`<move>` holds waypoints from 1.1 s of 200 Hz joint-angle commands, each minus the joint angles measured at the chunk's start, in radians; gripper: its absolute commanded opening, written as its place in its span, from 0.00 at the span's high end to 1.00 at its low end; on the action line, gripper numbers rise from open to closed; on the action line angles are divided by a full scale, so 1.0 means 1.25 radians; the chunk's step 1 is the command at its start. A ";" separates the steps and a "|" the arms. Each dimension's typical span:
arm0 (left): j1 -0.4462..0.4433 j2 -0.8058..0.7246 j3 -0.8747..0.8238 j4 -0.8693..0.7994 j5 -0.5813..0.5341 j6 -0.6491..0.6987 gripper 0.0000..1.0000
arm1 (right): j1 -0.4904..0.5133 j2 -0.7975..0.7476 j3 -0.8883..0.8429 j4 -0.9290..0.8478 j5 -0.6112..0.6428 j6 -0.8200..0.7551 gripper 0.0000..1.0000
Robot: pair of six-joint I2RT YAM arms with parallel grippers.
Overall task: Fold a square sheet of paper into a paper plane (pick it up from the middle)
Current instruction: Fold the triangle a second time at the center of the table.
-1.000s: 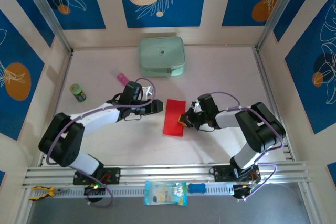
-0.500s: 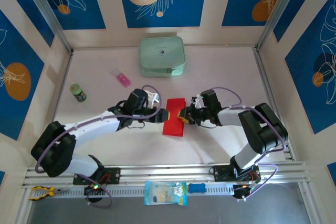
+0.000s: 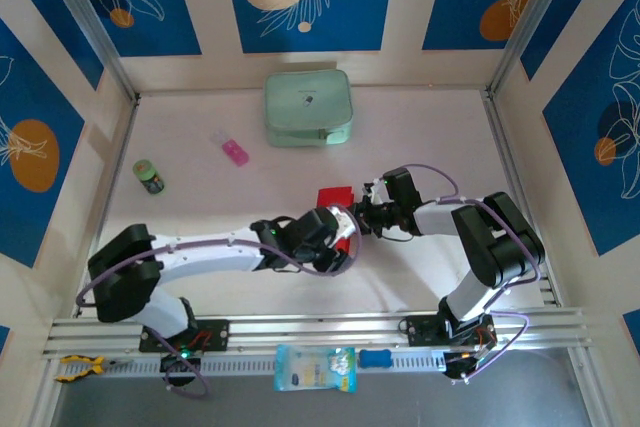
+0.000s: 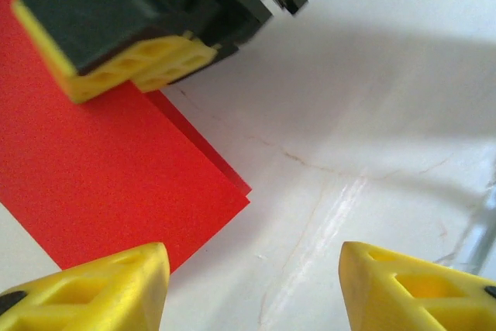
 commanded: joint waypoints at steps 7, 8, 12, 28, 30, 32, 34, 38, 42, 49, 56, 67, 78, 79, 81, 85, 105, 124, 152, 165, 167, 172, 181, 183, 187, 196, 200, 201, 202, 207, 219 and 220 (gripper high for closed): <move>-0.072 0.078 0.075 -0.110 -0.205 0.087 0.37 | -0.004 0.011 0.015 -0.018 -0.035 -0.014 0.84; -0.074 0.080 0.078 -0.113 -0.209 0.088 0.37 | -0.004 0.011 0.015 -0.018 -0.036 -0.014 0.84; -0.081 0.090 0.086 -0.120 -0.226 0.090 0.36 | -0.004 0.011 0.015 -0.017 -0.040 -0.012 0.84; -0.099 0.127 0.110 -0.138 -0.273 0.092 0.34 | -0.004 0.010 0.012 -0.011 -0.041 -0.005 0.84; -0.100 0.131 0.112 -0.139 -0.277 0.092 0.33 | -0.004 0.009 0.012 -0.011 -0.042 -0.005 0.84; -0.100 0.134 0.113 -0.139 -0.281 0.092 0.33 | -0.004 0.009 0.012 -0.010 -0.042 -0.004 0.84; -0.100 0.137 0.116 -0.141 -0.286 0.092 0.32 | -0.003 0.008 0.012 -0.011 -0.041 -0.004 0.84; -0.101 0.141 0.120 -0.145 -0.294 0.090 0.31 | -0.004 0.007 0.013 -0.011 -0.042 -0.004 0.84; -0.103 0.146 0.123 -0.149 -0.306 0.087 0.31 | -0.004 0.006 0.012 -0.012 -0.041 -0.004 0.84; -0.106 0.150 0.127 -0.154 -0.324 0.086 0.30 | -0.004 0.005 0.013 -0.014 -0.040 -0.004 0.84; -0.107 0.152 0.128 -0.152 -0.338 0.086 0.28 | -0.003 0.004 0.012 -0.016 -0.039 -0.005 0.83; -0.108 0.154 0.129 -0.150 -0.355 0.087 0.21 | -0.004 0.004 0.014 -0.018 -0.039 -0.006 0.83; -0.108 0.156 0.127 -0.144 -0.362 0.090 0.20 | -0.004 0.005 0.015 -0.021 -0.038 -0.006 0.83; -0.108 0.157 0.128 -0.144 -0.362 0.091 0.20 | -0.003 0.005 0.015 -0.021 -0.037 -0.006 0.83; -0.108 0.158 0.128 -0.142 -0.361 0.092 0.20 | -0.003 0.004 0.015 -0.022 -0.038 -0.006 0.83; -0.108 0.161 0.127 -0.140 -0.362 0.094 0.20 | -0.003 0.004 0.015 -0.022 -0.037 -0.006 0.83; -0.107 0.177 0.138 -0.136 -0.359 0.098 0.20 | -0.003 0.005 0.016 -0.023 -0.038 -0.006 0.84; -0.106 0.192 0.152 -0.131 -0.360 0.102 0.23 | -0.004 0.004 0.016 -0.025 -0.038 -0.007 0.83; -0.105 0.216 0.170 -0.132 -0.360 0.102 0.30 | -0.004 -0.001 0.015 -0.031 -0.038 -0.008 0.84; -0.105 0.222 0.172 -0.137 -0.363 0.102 0.33 | -0.005 -0.002 0.016 -0.034 -0.038 -0.011 0.84; -0.105 0.223 0.173 -0.137 -0.364 0.101 0.33 | -0.005 -0.002 0.016 -0.035 -0.038 -0.011 0.84; -0.105 0.223 0.171 -0.139 -0.364 0.099 0.34 | -0.005 -0.003 0.016 -0.036 -0.038 -0.010 0.84; -0.105 0.222 0.168 -0.140 -0.365 0.096 0.35 | -0.005 -0.005 0.016 -0.038 -0.037 -0.012 0.84; -0.105 0.221 0.167 -0.140 -0.364 0.096 0.35 | -0.005 -0.006 0.016 -0.039 -0.038 -0.012 0.84; -0.105 0.219 0.165 -0.140 -0.364 0.095 0.35 | -0.005 -0.006 0.017 -0.039 -0.036 -0.012 0.84; -0.104 0.218 0.162 -0.140 -0.365 0.094 0.36 | -0.006 -0.006 0.016 -0.040 -0.036 -0.012 0.84; -0.105 0.216 0.160 -0.140 -0.364 0.094 0.36 | -0.005 -0.005 0.016 -0.040 -0.037 -0.012 0.84; -0.104 0.215 0.159 -0.140 -0.363 0.093 0.36 | -0.006 -0.006 0.016 -0.040 -0.036 -0.012 0.84; -0.104 0.215 0.159 -0.140 -0.363 0.093 0.36 | -0.006 -0.006 0.016 -0.039 -0.037 -0.012 0.84; -0.103 0.214 0.159 -0.141 -0.362 0.095 0.36 | -0.006 -0.005 0.016 -0.040 -0.036 -0.012 0.84; -0.102 0.213 0.160 -0.143 -0.354 0.097 0.38 | -0.006 -0.006 0.015 -0.039 -0.036 -0.010 0.84; -0.103 0.213 0.160 -0.143 -0.353 0.097 0.38 | -0.006 -0.006 0.015 -0.039 -0.035 -0.010 0.84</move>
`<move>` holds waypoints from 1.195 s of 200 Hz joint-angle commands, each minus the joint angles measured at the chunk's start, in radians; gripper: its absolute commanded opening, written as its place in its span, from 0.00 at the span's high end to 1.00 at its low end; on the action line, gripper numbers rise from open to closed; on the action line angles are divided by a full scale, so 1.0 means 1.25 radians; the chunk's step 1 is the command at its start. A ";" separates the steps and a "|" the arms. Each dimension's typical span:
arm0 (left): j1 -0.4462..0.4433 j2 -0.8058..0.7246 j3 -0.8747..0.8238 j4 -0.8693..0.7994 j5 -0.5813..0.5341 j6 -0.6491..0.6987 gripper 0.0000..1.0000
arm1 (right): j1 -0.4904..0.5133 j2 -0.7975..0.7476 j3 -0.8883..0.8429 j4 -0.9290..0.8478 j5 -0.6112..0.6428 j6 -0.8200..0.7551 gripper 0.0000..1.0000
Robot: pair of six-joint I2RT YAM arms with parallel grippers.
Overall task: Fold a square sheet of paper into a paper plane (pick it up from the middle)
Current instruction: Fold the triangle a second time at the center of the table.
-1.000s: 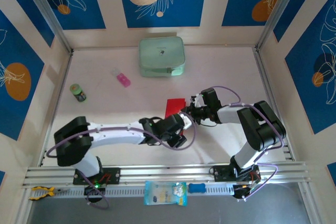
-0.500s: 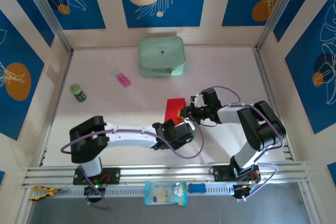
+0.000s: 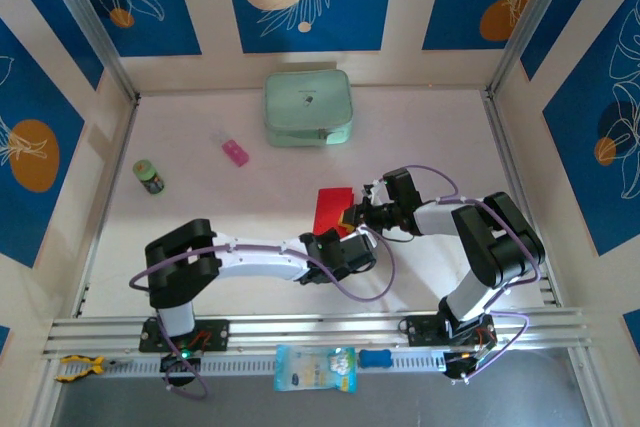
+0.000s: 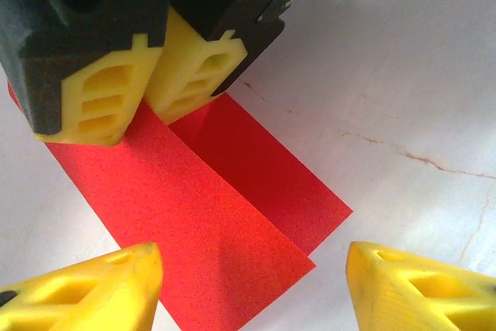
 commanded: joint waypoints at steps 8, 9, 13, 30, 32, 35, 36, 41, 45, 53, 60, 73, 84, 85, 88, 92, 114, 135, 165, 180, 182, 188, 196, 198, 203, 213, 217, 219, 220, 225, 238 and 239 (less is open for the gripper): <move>0.001 0.002 0.011 -0.022 -0.003 0.000 0.41 | -0.005 -0.008 0.014 -0.020 -0.016 -0.010 0.84; 0.001 0.002 0.011 -0.022 -0.002 0.001 0.41 | -0.005 -0.008 0.014 -0.020 -0.016 -0.010 0.84; 0.002 0.001 0.011 -0.022 0.001 0.001 0.43 | -0.006 -0.008 0.014 -0.020 -0.014 -0.010 0.84; 0.004 0.000 0.012 -0.023 0.002 0.001 0.48 | -0.006 -0.009 0.014 -0.020 -0.015 -0.011 0.84; 0.004 0.000 0.012 -0.024 0.003 0.001 0.49 | -0.006 -0.009 0.014 -0.020 -0.014 -0.011 0.84; 0.004 -0.001 0.012 -0.024 0.004 -0.001 0.51 | -0.006 -0.009 0.013 -0.021 -0.015 -0.011 0.84; 0.004 -0.001 0.012 -0.024 0.004 -0.001 0.51 | -0.006 -0.010 0.013 -0.021 -0.015 -0.012 0.84; 0.004 -0.001 0.011 -0.024 0.007 -0.002 0.53 | -0.006 -0.010 0.013 -0.021 -0.014 -0.013 0.84; 0.005 -0.001 0.010 -0.025 0.009 -0.003 0.55 | -0.007 -0.011 0.012 -0.022 -0.014 -0.012 0.84; 0.007 -0.003 0.009 -0.024 0.012 -0.005 0.59 | -0.007 -0.011 0.012 -0.022 -0.015 -0.012 0.84; 0.008 -0.004 0.007 -0.025 0.014 -0.006 0.62 | -0.007 -0.011 0.012 -0.023 -0.014 -0.012 0.84; 0.009 -0.007 0.005 -0.023 0.020 -0.005 0.70 | -0.008 -0.011 0.013 -0.024 -0.014 -0.012 0.84; 0.010 -0.011 0.004 -0.022 0.038 -0.002 0.76 | -0.008 -0.012 0.013 -0.026 -0.014 -0.012 0.84; 0.010 -0.011 0.005 -0.022 0.039 -0.002 0.76 | -0.008 -0.012 0.013 -0.026 -0.014 -0.012 0.84; 0.010 -0.012 0.004 -0.021 0.041 -0.001 0.78 | -0.009 -0.013 0.013 -0.027 -0.012 -0.013 0.84; 0.009 -0.013 0.004 -0.022 0.043 -0.003 0.80 | -0.010 -0.014 0.013 -0.029 -0.012 -0.014 0.84; 0.014 -0.020 0.004 -0.020 0.053 -0.009 0.90 | -0.014 -0.024 0.011 -0.041 -0.007 -0.018 0.83; 0.025 -0.034 0.004 -0.013 0.091 -0.019 0.98 | -0.019 -0.051 0.010 -0.085 0.025 -0.033 0.80; 0.062 -0.069 -0.008 0.011 0.197 -0.051 1.00 | -0.035 -0.128 0.003 -0.178 0.096 -0.053 0.70; 0.089 -0.089 -0.023 0.036 0.273 -0.084 1.00 | -0.048 -0.177 -0.002 -0.221 0.129 -0.060 0.66; 0.094 -0.091 -0.025 0.038 0.283 -0.089 1.00 | -0.050 -0.184 -0.002 -0.227 0.133 -0.060 0.66; 0.105 -0.095 -0.030 0.047 0.309 -0.102 1.00 | -0.056 -0.202 -0.003 -0.246 0.146 -0.063 0.66; 0.120 -0.100 -0.038 0.054 0.340 -0.119 1.00 | -0.063 -0.229 -0.006 -0.268 0.161 -0.067 0.66; 0.124 -0.101 -0.040 0.056 0.350 -0.123 1.00 | -0.066 -0.234 -0.007 -0.273 0.164 -0.068 0.66; 0.132 -0.103 -0.045 0.063 0.370 -0.135 1.00 | -0.070 -0.248 -0.009 -0.284 0.171 -0.069 0.66; 0.147 -0.107 -0.057 0.079 0.404 -0.156 1.00 | -0.079 -0.270 -0.015 -0.299 0.178 -0.071 0.66; 0.151 -0.109 -0.063 0.085 0.414 -0.163 1.00 | -0.083 -0.276 -0.019 -0.303 0.179 -0.070 0.66; 0.152 -0.110 -0.065 0.088 0.420 -0.167 1.00 | -0.084 -0.278 -0.020 -0.304 0.179 -0.069 0.66; 0.154 -0.111 -0.066 0.090 0.422 -0.169 1.00 | -0.086 -0.279 -0.020 -0.305 0.179 -0.069 0.66; 0.158 -0.113 -0.072 0.098 0.433 -0.178 1.00 | -0.088 -0.283 -0.023 -0.307 0.175 -0.068 0.66; 0.167 -0.115 -0.082 0.106 0.450 -0.196 1.00 | -0.090 -0.287 -0.032 -0.303 0.155 -0.068 0.67; 0.168 -0.114 -0.082 0.106 0.452 -0.197 1.00 | -0.090 -0.286 -0.033 -0.302 0.154 -0.068 0.67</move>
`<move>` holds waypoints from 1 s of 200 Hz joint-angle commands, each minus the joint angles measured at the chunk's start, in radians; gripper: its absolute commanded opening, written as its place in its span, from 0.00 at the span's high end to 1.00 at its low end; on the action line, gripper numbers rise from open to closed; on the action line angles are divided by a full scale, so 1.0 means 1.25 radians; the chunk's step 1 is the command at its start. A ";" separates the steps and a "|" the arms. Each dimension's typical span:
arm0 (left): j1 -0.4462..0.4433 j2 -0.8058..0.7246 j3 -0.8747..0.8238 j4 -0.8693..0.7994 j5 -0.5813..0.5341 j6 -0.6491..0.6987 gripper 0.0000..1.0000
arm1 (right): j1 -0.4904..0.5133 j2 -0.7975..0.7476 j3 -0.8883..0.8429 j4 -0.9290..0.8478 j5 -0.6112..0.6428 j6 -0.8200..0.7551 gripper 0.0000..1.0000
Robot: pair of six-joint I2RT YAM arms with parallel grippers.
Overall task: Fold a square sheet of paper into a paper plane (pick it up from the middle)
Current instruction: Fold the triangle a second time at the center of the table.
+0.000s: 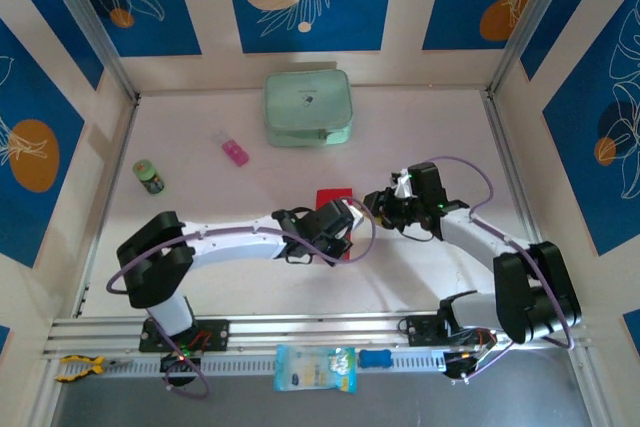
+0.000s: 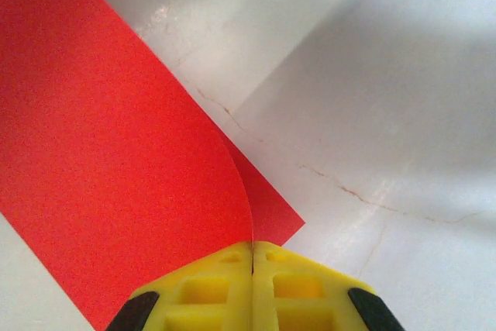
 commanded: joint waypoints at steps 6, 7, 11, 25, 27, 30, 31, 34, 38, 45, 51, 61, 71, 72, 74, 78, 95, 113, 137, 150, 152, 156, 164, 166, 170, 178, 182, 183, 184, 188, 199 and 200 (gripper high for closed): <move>0.020 -0.018 -0.030 0.033 0.108 -0.072 1.00 | -0.005 -0.012 -0.030 -0.058 -0.010 -0.013 0.68; 0.021 -0.018 -0.031 0.034 0.109 -0.073 1.00 | -0.004 -0.011 -0.030 -0.058 -0.012 -0.013 0.68; 0.024 -0.020 -0.032 0.035 0.115 -0.079 1.00 | -0.003 -0.011 -0.032 -0.057 -0.016 -0.013 0.69; 0.037 -0.029 -0.044 0.047 0.137 -0.102 1.00 | 0.008 -0.012 -0.039 -0.057 -0.023 -0.010 0.72; 0.038 -0.031 -0.047 0.050 0.139 -0.105 1.00 | 0.009 -0.012 -0.041 -0.057 -0.022 -0.009 0.73; 0.041 -0.034 -0.051 0.052 0.142 -0.110 1.00 | 0.012 -0.012 -0.042 -0.058 -0.022 -0.008 0.73; 0.042 -0.035 -0.052 0.053 0.143 -0.111 1.00 | 0.013 -0.013 -0.043 -0.059 -0.020 -0.009 0.74; 0.045 -0.037 -0.055 0.057 0.143 -0.116 1.00 | 0.016 -0.013 -0.044 -0.060 -0.019 -0.007 0.75; 0.048 -0.044 -0.061 0.062 0.143 -0.121 1.00 | 0.020 -0.015 -0.048 -0.059 -0.017 -0.005 0.77; 0.056 -0.052 -0.074 0.070 0.142 -0.130 1.00 | 0.025 -0.018 -0.053 -0.056 -0.015 -0.001 0.81; 0.065 -0.059 -0.084 0.079 0.142 -0.139 1.00 | 0.030 -0.021 -0.059 -0.050 -0.014 0.003 0.84; 0.080 -0.067 -0.099 0.091 0.146 -0.150 1.00 | 0.041 -0.019 -0.067 -0.037 -0.015 0.011 0.90; 0.091 -0.071 -0.109 0.099 0.150 -0.157 1.00 | 0.055 -0.013 -0.072 -0.020 -0.020 0.019 0.94; 0.092 -0.071 -0.110 0.099 0.150 -0.157 1.00 | 0.056 -0.011 -0.072 -0.018 -0.021 0.020 0.95; 0.094 -0.072 -0.112 0.101 0.150 -0.158 1.00 | 0.061 -0.008 -0.072 -0.015 -0.022 0.020 0.95; 0.096 -0.072 -0.115 0.104 0.151 -0.160 1.00 | 0.068 -0.003 -0.072 -0.011 -0.024 0.021 0.96; 0.103 -0.073 -0.119 0.113 0.160 -0.160 1.00 | 0.106 0.021 -0.067 -0.003 -0.013 0.029 0.98; 0.104 -0.070 -0.120 0.117 0.171 -0.160 1.00 | 0.139 0.052 -0.063 0.036 -0.024 0.043 0.98; 0.107 -0.067 -0.119 0.117 0.184 -0.153 1.00 | 0.159 0.089 -0.042 0.047 -0.030 0.048 0.99; 0.109 -0.065 -0.118 0.119 0.196 -0.149 1.00 | 0.164 0.103 -0.036 0.056 -0.035 0.048 0.99; 0.110 -0.065 -0.117 0.119 0.198 -0.148 1.00 | 0.164 0.104 -0.035 0.059 -0.038 0.048 0.99; 0.111 -0.063 -0.117 0.120 0.202 -0.148 1.00 | 0.165 0.106 -0.035 0.065 -0.041 0.049 0.99; 0.114 -0.059 -0.115 0.120 0.214 -0.146 0.98 | 0.165 0.111 -0.034 0.075 -0.046 0.052 0.98; 0.114 -0.058 -0.113 0.120 0.216 -0.146 0.96 | 0.165 0.111 -0.033 0.076 -0.047 0.053 0.98; 0.117 -0.055 -0.111 0.119 0.224 -0.145 0.95 | 0.165 0.111 -0.034 0.079 -0.046 0.053 0.99; 0.122 -0.047 -0.105 0.114 0.240 -0.144 0.93 | 0.165 0.109 -0.035 0.084 -0.044 0.054 0.98; 0.124 -0.044 -0.103 0.113 0.247 -0.146 0.92 | 0.165 0.109 -0.035 0.086 -0.044 0.054 0.98; 0.125 -0.043 -0.102 0.113 0.249 -0.146 0.92 | 0.165 0.110 -0.035 0.088 -0.044 0.054 0.98; 0.126 -0.042 -0.102 0.113 0.251 -0.146 0.92 | 0.165 0.110 -0.037 0.090 -0.044 0.054 0.98; 0.127 -0.039 -0.101 0.114 0.257 -0.146 0.92 | 0.165 0.110 -0.038 0.094 -0.044 0.055 0.98; 0.132 -0.032 -0.099 0.121 0.272 -0.149 0.90 | 0.163 0.121 -0.040 0.111 -0.054 0.056 0.98; 0.133 -0.031 -0.099 0.121 0.273 -0.149 0.90 | 0.163 0.123 -0.040 0.112 -0.056 0.055 0.98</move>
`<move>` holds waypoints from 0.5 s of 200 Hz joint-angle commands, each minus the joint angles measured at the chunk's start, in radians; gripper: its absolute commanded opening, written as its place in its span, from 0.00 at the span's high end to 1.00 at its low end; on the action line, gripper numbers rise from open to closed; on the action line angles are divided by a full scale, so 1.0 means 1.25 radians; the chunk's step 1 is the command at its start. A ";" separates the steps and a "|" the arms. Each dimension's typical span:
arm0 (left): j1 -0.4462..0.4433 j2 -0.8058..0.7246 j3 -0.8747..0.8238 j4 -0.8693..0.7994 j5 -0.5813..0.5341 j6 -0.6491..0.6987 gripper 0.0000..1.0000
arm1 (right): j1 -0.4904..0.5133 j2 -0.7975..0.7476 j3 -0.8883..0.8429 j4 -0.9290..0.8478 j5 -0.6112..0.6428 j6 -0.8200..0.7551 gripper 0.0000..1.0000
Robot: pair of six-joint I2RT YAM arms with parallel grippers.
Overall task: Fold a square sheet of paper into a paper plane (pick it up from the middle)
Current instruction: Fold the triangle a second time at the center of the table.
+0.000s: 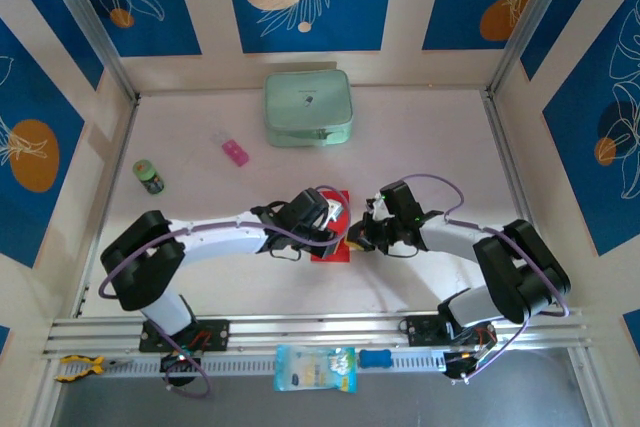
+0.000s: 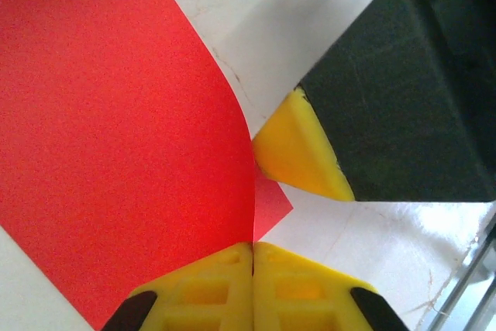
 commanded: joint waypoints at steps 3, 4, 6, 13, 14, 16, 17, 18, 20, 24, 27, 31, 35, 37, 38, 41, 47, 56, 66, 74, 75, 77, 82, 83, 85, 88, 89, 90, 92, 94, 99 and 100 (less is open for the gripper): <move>0.019 0.021 0.015 0.014 0.063 0.000 0.90 | 0.001 0.022 0.017 0.042 -0.042 0.012 0.98; 0.019 0.021 0.016 0.014 0.064 0.000 0.90 | 0.001 0.023 0.017 0.043 -0.043 0.011 0.98; 0.021 0.023 0.016 0.015 0.067 0.000 0.89 | 0.000 0.026 0.018 0.045 -0.047 0.011 0.98; 0.022 0.026 0.019 0.015 0.073 0.001 0.88 | 0.001 0.034 0.019 0.051 -0.055 0.012 0.98; 0.022 0.026 0.020 0.015 0.074 0.001 0.88 | 0.001 0.035 0.020 0.052 -0.055 0.013 0.98; 0.024 0.028 0.021 0.014 0.075 0.001 0.88 | 0.001 0.038 0.020 0.053 -0.056 0.014 0.98; 0.024 0.028 0.020 0.014 0.075 0.001 0.88 | 0.001 0.038 0.019 0.055 -0.055 0.014 0.98; 0.024 0.029 0.021 0.014 0.075 0.001 0.88 | 0.001 0.039 0.020 0.055 -0.056 0.015 0.98; 0.025 0.029 0.022 0.014 0.075 0.002 0.88 | 0.002 0.040 0.019 0.057 -0.056 0.016 0.98; 0.024 0.031 0.024 0.012 0.073 0.003 0.87 | 0.001 0.042 0.019 0.060 -0.058 0.016 0.98; 0.026 0.032 0.023 0.011 0.072 0.004 0.87 | 0.002 0.043 0.019 0.062 -0.059 0.017 0.98; 0.026 0.033 0.024 0.010 0.072 0.005 0.86 | 0.001 0.045 0.019 0.065 -0.060 0.018 0.98; 0.026 0.034 0.024 0.010 0.072 0.007 0.86 | 0.002 0.047 0.020 0.065 -0.060 0.017 0.98; 0.028 0.034 0.025 0.009 0.072 0.008 0.86 | 0.001 0.047 0.020 0.066 -0.061 0.018 0.98; 0.027 0.035 0.026 0.008 0.072 0.008 0.86 | 0.001 0.047 0.021 0.066 -0.061 0.018 0.98; 0.030 0.035 0.025 0.007 0.071 0.009 0.85 | 0.002 0.048 0.020 0.067 -0.062 0.017 0.98; 0.031 0.037 0.026 0.006 0.069 0.011 0.85 | 0.001 0.051 0.022 0.068 -0.064 0.016 0.98; 0.034 0.038 0.024 0.006 0.071 0.012 0.85 | 0.000 0.053 0.021 0.069 -0.065 0.018 0.98; 0.037 0.038 0.022 0.008 0.073 0.014 0.86 | -0.001 0.053 0.021 0.070 -0.065 0.019 0.98; 0.038 0.037 0.022 0.010 0.071 0.016 0.86 | 0.000 0.053 0.020 0.067 -0.065 0.018 0.98; 0.038 0.036 0.021 0.011 0.071 0.016 0.86 | 0.000 0.052 0.020 0.067 -0.065 0.018 0.98; 0.039 0.037 0.020 0.011 0.071 0.016 0.87 | 0.000 0.052 0.020 0.066 -0.064 0.018 0.98; 0.041 0.038 0.021 0.010 0.073 0.016 0.87 | -0.001 0.052 0.020 0.065 -0.064 0.016 0.98; 0.041 0.038 0.021 0.011 0.073 0.016 0.87 | -0.001 0.051 0.020 0.065 -0.064 0.017 0.98; 0.041 0.040 0.022 0.011 0.074 0.016 0.87 | -0.001 0.051 0.020 0.065 -0.064 0.017 0.98; 0.042 0.040 0.022 0.011 0.076 0.017 0.87 | -0.001 0.051 0.019 0.065 -0.063 0.016 0.98; 0.041 0.041 0.022 0.011 0.077 0.017 0.87 | -0.001 0.051 0.019 0.065 -0.062 0.017 0.98; 0.042 0.041 0.022 0.011 0.077 0.017 0.87 | -0.001 0.051 0.020 0.065 -0.062 0.016 0.98; 0.043 0.042 0.023 0.011 0.078 0.018 0.88 | -0.001 0.051 0.019 0.064 -0.062 0.016 0.98; 0.043 0.042 0.023 0.011 0.079 0.018 0.88 | -0.001 0.051 0.019 0.065 -0.062 0.016 0.98; 0.044 0.043 0.024 0.011 0.083 0.019 0.88 | -0.002 0.052 0.018 0.065 -0.062 0.017 0.98; 0.044 0.043 0.025 0.011 0.083 0.020 0.88 | -0.002 0.051 0.018 0.065 -0.061 0.017 0.98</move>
